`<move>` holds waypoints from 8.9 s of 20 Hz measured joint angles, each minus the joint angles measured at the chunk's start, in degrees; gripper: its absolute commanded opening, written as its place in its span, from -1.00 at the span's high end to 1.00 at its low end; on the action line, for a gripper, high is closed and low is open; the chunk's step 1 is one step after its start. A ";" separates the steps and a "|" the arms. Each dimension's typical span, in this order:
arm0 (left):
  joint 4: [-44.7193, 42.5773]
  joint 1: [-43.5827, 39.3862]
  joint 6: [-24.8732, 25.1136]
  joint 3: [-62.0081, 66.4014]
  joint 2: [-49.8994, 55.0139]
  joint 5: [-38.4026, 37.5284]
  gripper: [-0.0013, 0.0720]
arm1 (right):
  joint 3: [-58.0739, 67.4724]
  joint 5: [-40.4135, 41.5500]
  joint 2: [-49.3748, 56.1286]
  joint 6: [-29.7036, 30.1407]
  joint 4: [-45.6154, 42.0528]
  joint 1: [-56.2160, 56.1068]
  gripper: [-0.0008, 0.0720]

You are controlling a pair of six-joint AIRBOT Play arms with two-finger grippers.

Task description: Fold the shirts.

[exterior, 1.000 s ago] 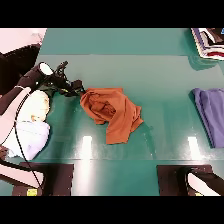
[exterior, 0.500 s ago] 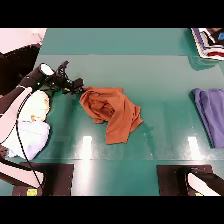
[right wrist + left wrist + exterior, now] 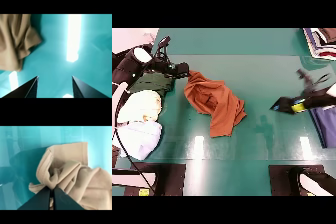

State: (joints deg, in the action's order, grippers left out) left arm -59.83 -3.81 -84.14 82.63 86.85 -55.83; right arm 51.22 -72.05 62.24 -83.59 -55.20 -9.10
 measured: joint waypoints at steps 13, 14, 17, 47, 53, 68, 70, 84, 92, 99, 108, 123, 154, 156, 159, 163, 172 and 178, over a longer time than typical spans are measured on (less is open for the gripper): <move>-1.62 0.00 1.16 0.33 -0.61 -2.49 0.89 | 10.82 18.40 27.89 7.02 17.07 -14.56 0.35; -1.62 0.00 1.44 0.33 -0.63 -2.73 0.89 | 12.59 18.58 29.86 7.06 17.20 -14.80 0.65; -1.66 0.00 1.79 0.35 -0.70 -3.56 0.90 | 16.24 18.27 33.90 7.15 17.31 -15.26 0.93; -14.36 0.02 -2.43 24.63 -34.23 -11.67 0.89 | 58.75 -10.78 -1.97 4.15 -5.95 10.75 0.93; -16.33 0.09 -2.40 9.40 -14.03 -12.90 0.89 | 48.83 -9.46 17.27 1.16 -13.29 -0.72 0.93; -16.63 6.25 -1.73 1.05 -1.70 -12.70 -0.68 | 52.22 -11.15 35.17 1.70 -2.84 1.64 -0.26; -16.63 7.54 -1.44 -6.99 -7.41 -14.27 -0.68 | 45.46 -11.93 30.53 2.49 -2.12 2.95 -0.25; 0.07 8.83 0.63 -52.11 -29.40 -6.03 -0.67 | 15.78 -7.41 8.41 6.25 4.24 6.95 -0.25; 3.04 8.81 2.86 -53.90 -29.31 -3.82 0.89 | 15.02 -7.17 7.63 6.54 5.92 7.02 -0.20; 3.19 8.76 3.50 -49.79 -34.18 -7.19 0.89 | 10.49 -9.79 5.49 6.54 2.99 12.20 -0.20; 2.56 8.76 3.58 -47.08 -37.99 -8.98 0.89 | -13.64 -9.73 -2.64 5.14 -8.90 37.44 -0.34; 3.13 8.76 3.45 -44.98 -38.16 -9.25 0.90 | -15.10 2.97 5.14 5.35 -3.15 25.05 0.92; 0.72 8.72 -4.85 11.39 -28.33 -18.03 0.90 | 51.89 -14.38 3.15 -1.57 -12.72 16.81 0.93; 0.46 8.72 -3.69 6.51 -22.01 -17.31 0.90 | 48.26 -15.21 9.51 -2.62 -16.39 13.60 0.93; 0.57 8.72 -2.56 3.74 -11.72 -13.03 0.90 | 47.10 -15.10 20.06 -3.32 -19.12 10.73 0.93; 0.98 8.72 -1.51 6.23 -0.35 -5.88 0.90 | 53.09 -11.56 31.82 -3.76 -20.68 9.55 0.93; -2.25 8.26 1.68 8.76 8.07 -8.98 0.90 | 56.19 -9.49 39.82 -3.48 -21.35 9.14 0.93; -5.55 7.04 1.92 0.79 8.50 -9.66 -0.48 | 40.85 -4.66 35.56 -3.37 -19.87 8.85 0.08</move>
State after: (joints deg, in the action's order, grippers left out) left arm -65.39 3.22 -82.21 83.42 95.35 -65.49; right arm 92.07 -76.71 97.80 -86.96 -75.07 -0.25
